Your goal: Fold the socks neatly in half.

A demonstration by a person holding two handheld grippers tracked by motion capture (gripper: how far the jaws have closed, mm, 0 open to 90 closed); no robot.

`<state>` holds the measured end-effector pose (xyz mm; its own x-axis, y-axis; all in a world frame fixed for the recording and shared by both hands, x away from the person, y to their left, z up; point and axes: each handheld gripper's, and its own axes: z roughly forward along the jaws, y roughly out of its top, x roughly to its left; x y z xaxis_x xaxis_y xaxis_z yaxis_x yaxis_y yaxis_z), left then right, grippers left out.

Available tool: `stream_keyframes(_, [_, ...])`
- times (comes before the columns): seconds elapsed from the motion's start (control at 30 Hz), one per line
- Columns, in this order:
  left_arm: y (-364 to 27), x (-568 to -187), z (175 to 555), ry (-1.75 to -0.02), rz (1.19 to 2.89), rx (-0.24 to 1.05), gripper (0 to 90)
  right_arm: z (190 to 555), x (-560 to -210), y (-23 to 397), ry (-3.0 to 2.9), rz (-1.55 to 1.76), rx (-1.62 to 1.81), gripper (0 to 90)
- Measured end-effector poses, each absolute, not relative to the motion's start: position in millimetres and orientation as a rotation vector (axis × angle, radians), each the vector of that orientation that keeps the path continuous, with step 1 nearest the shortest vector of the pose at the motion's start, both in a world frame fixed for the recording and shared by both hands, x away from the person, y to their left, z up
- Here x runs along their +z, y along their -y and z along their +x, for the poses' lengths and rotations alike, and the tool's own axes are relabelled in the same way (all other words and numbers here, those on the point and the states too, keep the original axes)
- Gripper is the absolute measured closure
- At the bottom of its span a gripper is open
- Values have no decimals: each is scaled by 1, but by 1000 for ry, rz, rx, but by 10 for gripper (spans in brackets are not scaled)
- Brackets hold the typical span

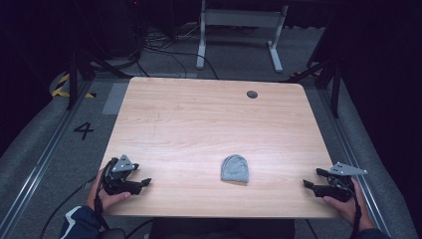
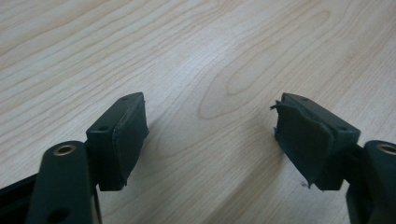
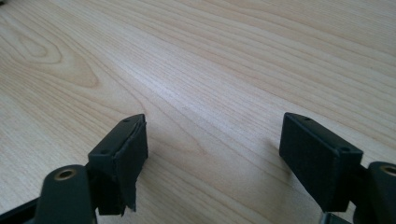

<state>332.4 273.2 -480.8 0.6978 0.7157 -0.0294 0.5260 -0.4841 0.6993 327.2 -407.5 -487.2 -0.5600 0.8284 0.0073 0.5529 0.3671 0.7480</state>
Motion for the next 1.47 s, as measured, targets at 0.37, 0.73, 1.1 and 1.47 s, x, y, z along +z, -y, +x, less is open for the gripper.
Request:
stream_keyframes(0.37, [-271, -481, 330, -980, 2221, 398, 172, 328, -487, 408, -2263, 1206, 1021, 233])
stream_keyframes(0.73, [-268, -482, 329, -998, 2210, 389, 151, 328, -487, 407, -2252, 1220, 1011, 209])
stream_keyframes(1.1, [-268, -482, 330, -996, 2216, 394, 145, 330, -487, 406, -2239, 1236, 1005, 211])
stream_keyframes(1.47, [-268, -482, 330, -996, 2216, 394, 145, 332, -487, 405, -2237, 1246, 1004, 201])
